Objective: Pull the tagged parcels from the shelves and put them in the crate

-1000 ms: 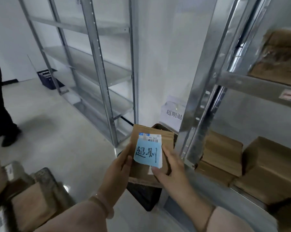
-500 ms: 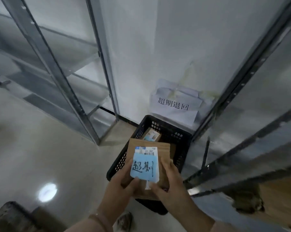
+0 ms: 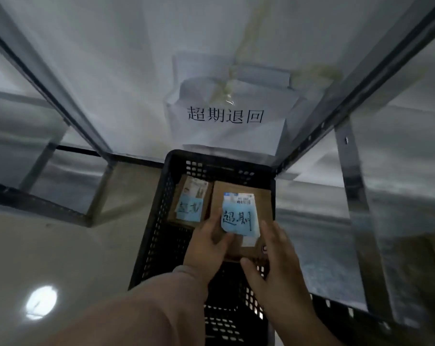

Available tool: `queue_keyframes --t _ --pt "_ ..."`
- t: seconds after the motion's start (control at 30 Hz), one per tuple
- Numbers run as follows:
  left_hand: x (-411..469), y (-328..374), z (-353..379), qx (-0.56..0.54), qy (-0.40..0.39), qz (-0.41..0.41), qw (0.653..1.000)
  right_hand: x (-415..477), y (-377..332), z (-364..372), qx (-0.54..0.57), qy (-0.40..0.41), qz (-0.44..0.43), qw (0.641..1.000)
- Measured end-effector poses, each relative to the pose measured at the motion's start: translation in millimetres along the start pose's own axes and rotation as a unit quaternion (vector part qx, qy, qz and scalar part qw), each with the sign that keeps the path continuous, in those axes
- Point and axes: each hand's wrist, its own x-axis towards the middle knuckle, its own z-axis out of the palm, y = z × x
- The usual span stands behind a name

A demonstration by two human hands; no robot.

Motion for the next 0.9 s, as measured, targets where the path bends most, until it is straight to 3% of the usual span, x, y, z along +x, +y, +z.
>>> queue_keyframes --t 0.33,0.47,0.53,0.7,0.9 --pt "114 -48 33 0.127 -0.001 0.005 0.992 39 33 40 -0.093 -0.007 0.054 0.994" --pt "136 -55 38 0.206 -0.060 -0.072 0.974 40 44 44 -0.103 -0.006 0.079 0.992" --pt "134 -55 37 0.246 -0.091 -0.068 0.963 39 45 44 -0.114 -0.007 0.073 0.991" --pt "94 -27 23 0.290 -0.093 -0.005 0.953 32 35 35 -0.133 -0.015 0.046 0.990" --pt "-13 29 -21 0.383 0.034 0.231 0.894 -5 2 3 -0.193 -0.024 -0.059 0.979"
